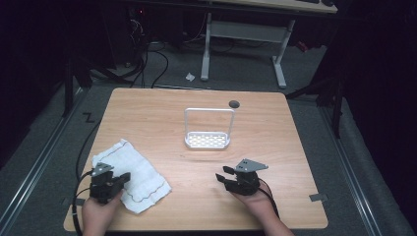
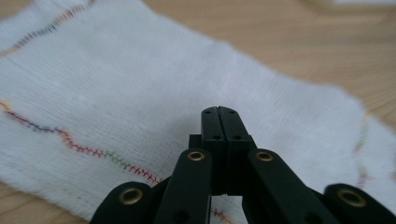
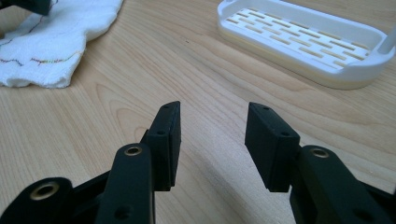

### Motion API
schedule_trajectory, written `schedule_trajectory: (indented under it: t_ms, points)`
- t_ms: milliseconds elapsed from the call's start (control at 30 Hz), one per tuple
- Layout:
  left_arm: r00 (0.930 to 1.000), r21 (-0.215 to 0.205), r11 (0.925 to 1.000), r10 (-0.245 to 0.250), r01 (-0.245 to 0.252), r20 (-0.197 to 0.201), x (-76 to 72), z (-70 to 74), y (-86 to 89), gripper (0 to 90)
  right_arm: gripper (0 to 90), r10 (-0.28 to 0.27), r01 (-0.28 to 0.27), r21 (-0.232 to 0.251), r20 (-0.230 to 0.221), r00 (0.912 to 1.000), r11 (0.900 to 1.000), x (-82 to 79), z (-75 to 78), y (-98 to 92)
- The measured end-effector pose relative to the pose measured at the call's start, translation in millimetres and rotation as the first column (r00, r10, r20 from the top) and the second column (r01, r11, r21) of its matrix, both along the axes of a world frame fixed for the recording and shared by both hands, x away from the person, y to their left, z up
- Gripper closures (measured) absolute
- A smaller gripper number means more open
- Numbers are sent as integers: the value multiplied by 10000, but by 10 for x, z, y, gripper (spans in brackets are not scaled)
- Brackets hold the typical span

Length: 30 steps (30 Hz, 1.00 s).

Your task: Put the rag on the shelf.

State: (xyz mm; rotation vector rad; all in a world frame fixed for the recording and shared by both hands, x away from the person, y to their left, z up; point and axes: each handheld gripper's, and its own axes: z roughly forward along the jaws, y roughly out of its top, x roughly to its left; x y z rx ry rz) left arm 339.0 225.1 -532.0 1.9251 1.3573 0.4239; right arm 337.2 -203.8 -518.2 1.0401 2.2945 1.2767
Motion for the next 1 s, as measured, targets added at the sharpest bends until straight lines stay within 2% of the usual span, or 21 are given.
schedule_trajectory:
  t_ms: [100, 167, 233, 333, 467, 700, 767, 867, 967, 1000]
  points:
    - [9998, 411, 9991, -78, 70, 204, -16, 2, -71, 900, 560, 31, -31, -11, -4, 10000, 10000, 4, -3, -3]
    - [9993, 242, 9993, -302, 296, 233, -27, -9, -120, 900, 559, 10, -10, 43, -30, 10000, 10000, 16, -6, -15]
    - [9982, 305, 9981, -546, 538, 256, -37, -8, -192, 900, 557, -50, 51, 119, -99, 9999, 9999, 32, -13, -26]
    - [9963, 127, 9967, -808, 805, 288, -55, -20, -305, 900, 558, -128, 129, 105, -145, 9998, 9999, 39, -21, -40]
    - [9889, 45, 9894, -1453, 1452, 312, -97, -26, -512, 900, 559, -164, 167, 224, -114, 9998, 9996, 32, -9, -61]
    - [9684, -371, 9679, -2473, 2484, 326, -155, -47, -889, 900, 563, -159, 162, 206, -175, 9997, 9997, 36, -20, -59]
    - [9585, -762, 9555, -2839, 2850, 240, -154, -60, -992, 900, 567, -148, 151, 220, -151, 9998, 9996, 29, -19, -59]
    - [9443, -744, 9414, -3274, 3291, 343, -168, -66, -1160, 900, 576, -148, 152, 295, -151, 9998, 9994, 23, -14, -59]
    - [9396, -974, 9345, -3403, 3424, 382, -172, -67, -1235, 889, 594, -116, 123, 361, -182, 9998, 9993, 17, -19, -46]
    - [9370, -1117, 9303, -3467, 3493, 428, -175, -61, -1230, 838, 602, -95, 102, 367, -204, 9997, 9993, 15, -20, -36]
